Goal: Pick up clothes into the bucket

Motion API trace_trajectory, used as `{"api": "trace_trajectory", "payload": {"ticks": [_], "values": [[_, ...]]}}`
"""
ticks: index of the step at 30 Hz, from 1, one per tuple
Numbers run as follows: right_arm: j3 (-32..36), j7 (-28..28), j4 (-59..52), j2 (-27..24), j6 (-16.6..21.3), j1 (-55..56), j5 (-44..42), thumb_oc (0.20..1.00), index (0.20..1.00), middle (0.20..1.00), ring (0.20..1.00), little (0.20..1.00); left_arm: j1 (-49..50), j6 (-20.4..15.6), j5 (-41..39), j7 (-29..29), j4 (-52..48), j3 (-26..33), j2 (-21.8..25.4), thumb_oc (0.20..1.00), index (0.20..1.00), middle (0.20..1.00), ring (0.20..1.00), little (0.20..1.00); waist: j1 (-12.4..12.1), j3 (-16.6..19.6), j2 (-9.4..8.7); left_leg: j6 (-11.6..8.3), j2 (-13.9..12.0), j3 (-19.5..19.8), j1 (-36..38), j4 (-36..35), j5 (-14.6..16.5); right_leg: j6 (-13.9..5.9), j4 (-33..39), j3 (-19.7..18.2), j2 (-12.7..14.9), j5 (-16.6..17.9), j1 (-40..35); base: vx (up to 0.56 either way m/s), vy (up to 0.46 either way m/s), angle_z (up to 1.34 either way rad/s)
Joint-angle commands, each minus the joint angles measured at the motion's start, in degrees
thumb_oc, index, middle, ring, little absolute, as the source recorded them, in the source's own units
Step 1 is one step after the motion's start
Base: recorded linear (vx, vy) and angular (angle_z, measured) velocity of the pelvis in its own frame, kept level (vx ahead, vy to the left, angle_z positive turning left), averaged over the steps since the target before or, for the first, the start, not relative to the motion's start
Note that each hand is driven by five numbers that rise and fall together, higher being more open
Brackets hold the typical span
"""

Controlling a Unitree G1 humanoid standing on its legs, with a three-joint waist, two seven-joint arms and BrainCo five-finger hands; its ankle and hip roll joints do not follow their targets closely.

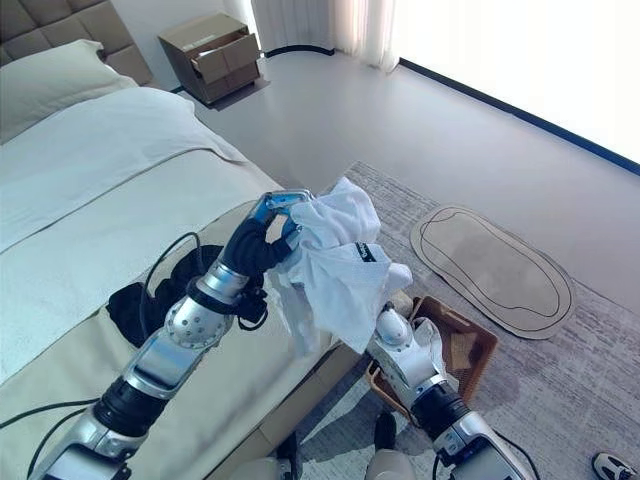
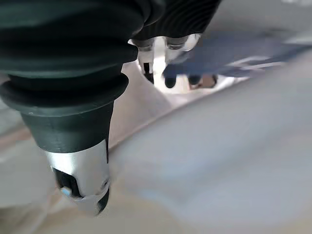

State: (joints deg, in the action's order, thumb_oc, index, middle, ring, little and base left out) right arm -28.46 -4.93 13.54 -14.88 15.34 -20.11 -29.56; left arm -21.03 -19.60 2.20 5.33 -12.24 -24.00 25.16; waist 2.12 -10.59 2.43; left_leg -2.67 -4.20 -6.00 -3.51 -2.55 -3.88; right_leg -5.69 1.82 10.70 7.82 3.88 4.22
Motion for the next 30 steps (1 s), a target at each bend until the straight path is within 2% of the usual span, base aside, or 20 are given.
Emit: {"api": "trace_trajectory", "payload": {"ticks": [1,12,19,25,26,27,30], "values": [[-1.2,-0.7,-4.7,4.1,3.5,-3.1,-4.3,0.2,0.2,0.2,0.2,0.2,-1.2,-3.5,-4.8,0.1,-3.9,-1.7,-0.7,0.2,0.2,0.2,0.2,0.2,-0.9,2.5,-2.22,-0.92,-1.5,0.8,-1.8,0.5,0.2,-4.45,-4.3,0.9,4.9,-1.6,-0.1,0.0,0.0,0.0],[0.1,-0.3,-5.2,2.2,4.0,0.0,-3.5,0.2,0.2,0.2,0.2,0.2,0.8,-3.9,-5.5,0.7,-4.1,0.5,0.3,0.2,0.2,0.2,0.2,0.2,-0.9,2.6,-2.0,-0.86,-1.3,1.1,-2.0,0.8,0.5,-4.39,-4.2,1.2,5.1,-1.8,-0.3,0.0,0.0,0.0],[3.9,0.0,-4.6,1.2,4.9,3.9,-5.1,0.2,0.2,0.2,0.2,0.2,3.1,-4.1,-4.0,1.7,-2.9,2.7,1.0,0.2,0.2,0.2,0.2,0.2,-0.7,2.7,-1.96,-0.84,-1.2,1.3,-2.1,0.8,0.5,-4.46,-4.2,1.2,5.1,-1.9,-0.4,0.0,-0.002,0.0],[9.9,-0.2,-5.4,0.6,5.9,9.8,-8.5,0.2,0.2,0.2,0.2,0.2,10.6,-4.3,-0.2,3.9,1.1,7.8,2.2,0.2,0.2,0.2,0.2,0.2,-0.5,2.8,-2.13,-0.72,-1.1,1.3,-2.0,0.8,0.7,-4.43,-4.1,1.2,5.2,-1.9,-0.6,0.0,0.0,0.0],[10.8,-0.1,-5.2,0.9,6.2,10.4,-9.4,0.2,0.2,0.2,0.2,0.2,11.8,-4.5,-0.2,3.9,2.5,8.1,2.0,0.385,0.385,0.385,0.385,0.385,-0.4,2.7,-2.2,-0.69,-1.1,1.3,-2.0,0.8,0.8,-4.46,-4.1,1.2,5.2,-1.9,-0.7,0.0,0.0,0.0],[11.1,-0.2,-5.1,1.1,6.3,10.9,-10.1,0.2,0.2,0.2,0.2,0.2,12.4,-4.7,-0.5,3.9,3.7,8.0,1.8,1.0,1.0,1.0,1.0,1.0,-0.4,2.8,-2.21,-0.67,-1.1,1.3,-1.9,0.8,0.8,-4.47,-4.0,1.1,5.2,-2.0,-0.7,0.0,0.0,0.0],[12.1,-0.4,-5.3,1.3,6.8,11.8,-12.1,0.2,0.2,0.2,0.2,0.2,13.3,-4.5,3.3,4.9,7.2,7.6,2.2,1.0,1.0,1.0,1.0,1.0,-0.4,2.9,-2.35,-0.68,-1.1,1.1,-1.7,0.9,0.9,-4.58,-3.9,1.2,5.2,-2.0,-0.9,0.0,0.0,0.0]]}}
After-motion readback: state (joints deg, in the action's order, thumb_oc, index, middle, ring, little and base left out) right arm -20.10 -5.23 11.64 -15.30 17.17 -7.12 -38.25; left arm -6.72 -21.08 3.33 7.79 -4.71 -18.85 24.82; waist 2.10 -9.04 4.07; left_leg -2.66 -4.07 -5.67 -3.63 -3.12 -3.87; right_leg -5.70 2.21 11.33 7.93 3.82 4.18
